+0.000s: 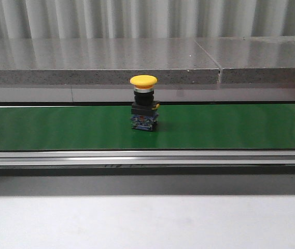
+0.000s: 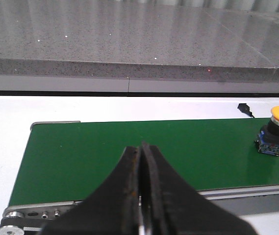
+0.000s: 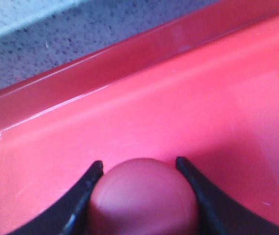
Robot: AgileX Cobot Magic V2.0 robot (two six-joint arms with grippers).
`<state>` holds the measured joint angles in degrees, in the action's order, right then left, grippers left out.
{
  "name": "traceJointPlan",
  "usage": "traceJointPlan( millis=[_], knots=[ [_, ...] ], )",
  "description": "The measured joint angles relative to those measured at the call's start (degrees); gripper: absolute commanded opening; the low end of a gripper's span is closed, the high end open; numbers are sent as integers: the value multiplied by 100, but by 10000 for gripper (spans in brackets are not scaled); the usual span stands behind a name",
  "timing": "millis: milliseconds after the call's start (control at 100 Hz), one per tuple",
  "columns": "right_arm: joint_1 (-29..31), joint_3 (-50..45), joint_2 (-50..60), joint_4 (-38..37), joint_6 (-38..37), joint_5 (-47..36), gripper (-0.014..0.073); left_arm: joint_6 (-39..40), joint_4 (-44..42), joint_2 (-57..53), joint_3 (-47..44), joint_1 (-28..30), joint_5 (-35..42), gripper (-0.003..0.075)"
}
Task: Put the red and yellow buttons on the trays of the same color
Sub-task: 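Lower the red button into the red tray and open the right gripper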
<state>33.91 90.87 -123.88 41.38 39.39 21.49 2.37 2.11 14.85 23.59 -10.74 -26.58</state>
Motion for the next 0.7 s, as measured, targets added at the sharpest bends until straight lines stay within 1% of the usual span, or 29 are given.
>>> traceJointPlan(
  millis=[110,280,350,410,700],
  knots=[
    [0,0,-11,0,0,-13,211,0,0,0,0,0,0,-21],
    [0,3,-11,9,0,-62,388,0,0,0,0,0,0,-21],
    [0,13,-11,9,0,-86,428,0,0,0,0,0,0,-21],
    [0,13,-11,9,0,-98,440,0,0,0,0,0,0,-21],
    [0,13,220,68,0,-106,439,0,0,0,0,0,0,-21]
  ],
)
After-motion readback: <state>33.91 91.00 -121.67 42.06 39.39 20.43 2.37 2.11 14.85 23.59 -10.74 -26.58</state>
